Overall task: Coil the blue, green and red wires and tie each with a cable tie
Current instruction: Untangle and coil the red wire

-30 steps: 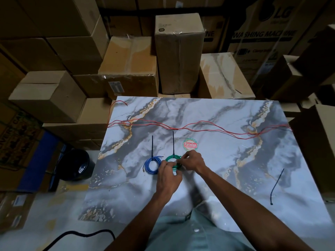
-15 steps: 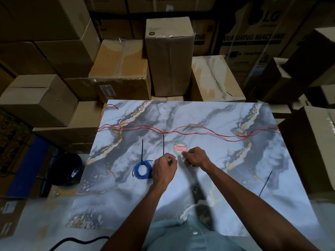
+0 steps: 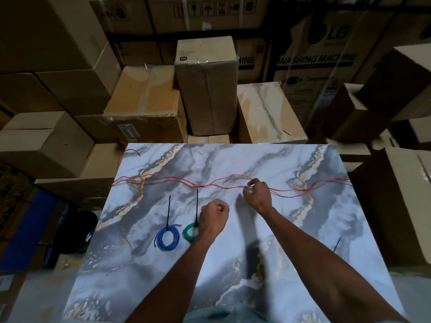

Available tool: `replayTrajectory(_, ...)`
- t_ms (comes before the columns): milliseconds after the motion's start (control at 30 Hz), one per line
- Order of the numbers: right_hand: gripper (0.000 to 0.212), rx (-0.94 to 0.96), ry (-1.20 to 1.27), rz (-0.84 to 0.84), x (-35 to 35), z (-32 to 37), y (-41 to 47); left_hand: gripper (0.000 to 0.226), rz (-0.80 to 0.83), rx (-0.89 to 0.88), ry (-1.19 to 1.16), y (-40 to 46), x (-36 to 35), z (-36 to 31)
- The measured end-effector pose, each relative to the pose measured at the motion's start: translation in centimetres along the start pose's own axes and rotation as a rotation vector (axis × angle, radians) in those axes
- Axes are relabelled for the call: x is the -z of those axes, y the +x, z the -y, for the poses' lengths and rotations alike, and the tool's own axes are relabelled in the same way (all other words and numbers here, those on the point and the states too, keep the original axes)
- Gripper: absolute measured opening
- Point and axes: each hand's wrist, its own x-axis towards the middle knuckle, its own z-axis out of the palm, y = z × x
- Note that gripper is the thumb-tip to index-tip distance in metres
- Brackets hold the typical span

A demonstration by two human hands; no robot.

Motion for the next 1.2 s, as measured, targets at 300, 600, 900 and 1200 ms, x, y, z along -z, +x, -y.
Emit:
replayTrajectory(300,0.031,0.079,-0.515,-0.001,0.4,-1.2,2.5,0.013,0.048,-0.017,-0.077,3.4,-1.1,-2.4)
replayTrajectory(600,0.026,0.217,-0.380,0.147,2.5,2.1,3.2,0.072,-0.087,-0.321,0.006,5.4,-1.7,-4.2)
replayTrajectory(900,0.032,0.596,-0.075,0.025,6.2,10.9,1.9,0.019,-0.205,-0.241,0.098,7.7,3.2,-8.0)
replayTrajectory(1200,0.034,0.514,-0.234,-0.240,7.0,12.8,-0.3,0.023,-0.178,-0.382,-0.012,6.0,7.9,-11.9)
